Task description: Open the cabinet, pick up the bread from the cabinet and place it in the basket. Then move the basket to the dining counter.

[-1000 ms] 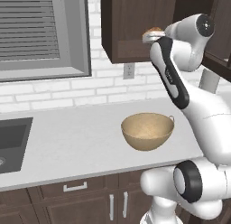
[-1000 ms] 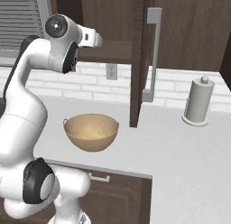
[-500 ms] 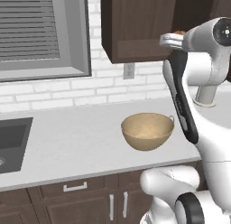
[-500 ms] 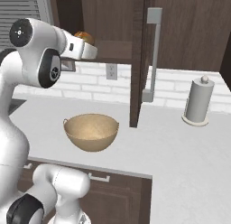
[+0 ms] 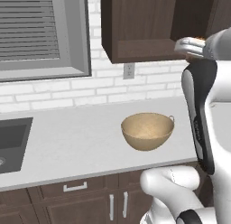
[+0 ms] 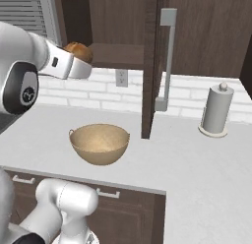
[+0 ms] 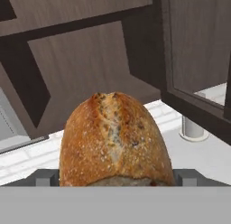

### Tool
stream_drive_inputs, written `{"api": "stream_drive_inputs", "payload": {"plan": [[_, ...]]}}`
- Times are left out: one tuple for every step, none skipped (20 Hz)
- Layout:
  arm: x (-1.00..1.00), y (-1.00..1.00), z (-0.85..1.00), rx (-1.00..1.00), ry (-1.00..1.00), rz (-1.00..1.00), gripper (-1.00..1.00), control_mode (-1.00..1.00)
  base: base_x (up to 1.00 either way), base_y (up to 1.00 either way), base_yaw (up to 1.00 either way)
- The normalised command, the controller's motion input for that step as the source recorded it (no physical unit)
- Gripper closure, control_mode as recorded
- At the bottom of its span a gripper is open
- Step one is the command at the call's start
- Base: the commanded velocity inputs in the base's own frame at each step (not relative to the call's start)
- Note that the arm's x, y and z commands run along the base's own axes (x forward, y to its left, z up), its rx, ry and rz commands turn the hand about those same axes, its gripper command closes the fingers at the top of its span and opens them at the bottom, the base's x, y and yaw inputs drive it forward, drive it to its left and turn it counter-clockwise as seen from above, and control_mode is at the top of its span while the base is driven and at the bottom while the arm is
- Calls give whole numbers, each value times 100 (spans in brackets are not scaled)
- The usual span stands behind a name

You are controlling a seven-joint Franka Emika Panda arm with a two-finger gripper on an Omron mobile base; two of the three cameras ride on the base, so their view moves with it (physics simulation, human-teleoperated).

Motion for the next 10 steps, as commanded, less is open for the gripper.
{"api": "stream_drive_inputs", "payload": {"plan": [[-100, 0, 0, 0, 29, 2, 100, -100, 0, 0, 0], [-100, 4, 0, 0, 34, 1, 100, -100, 0, 0, 0], [-100, 0, -1, 0, 48, 0, 100, -100, 0, 0, 0], [-100, 6, -26, 0, 56, 1, 100, -100, 0, 0, 0], [-92, 16, -51, 0, 52, 1, 100, -100, 0, 0, 0], [-71, 15, -51, 0, 46, 3, 100, -100, 0, 0, 0], [-66, 6, -53, 0, 46, 6, 100, -100, 0, 0, 0], [-32, 8, -59, 0, 40, 11, 100, -100, 0, 0, 0], [-26, 10, -63, 0, 38, 11, 100, -100, 0, 0, 0], [-6, 9, -64, 0, 32, 13, 100, -100, 0, 0, 0]]}}
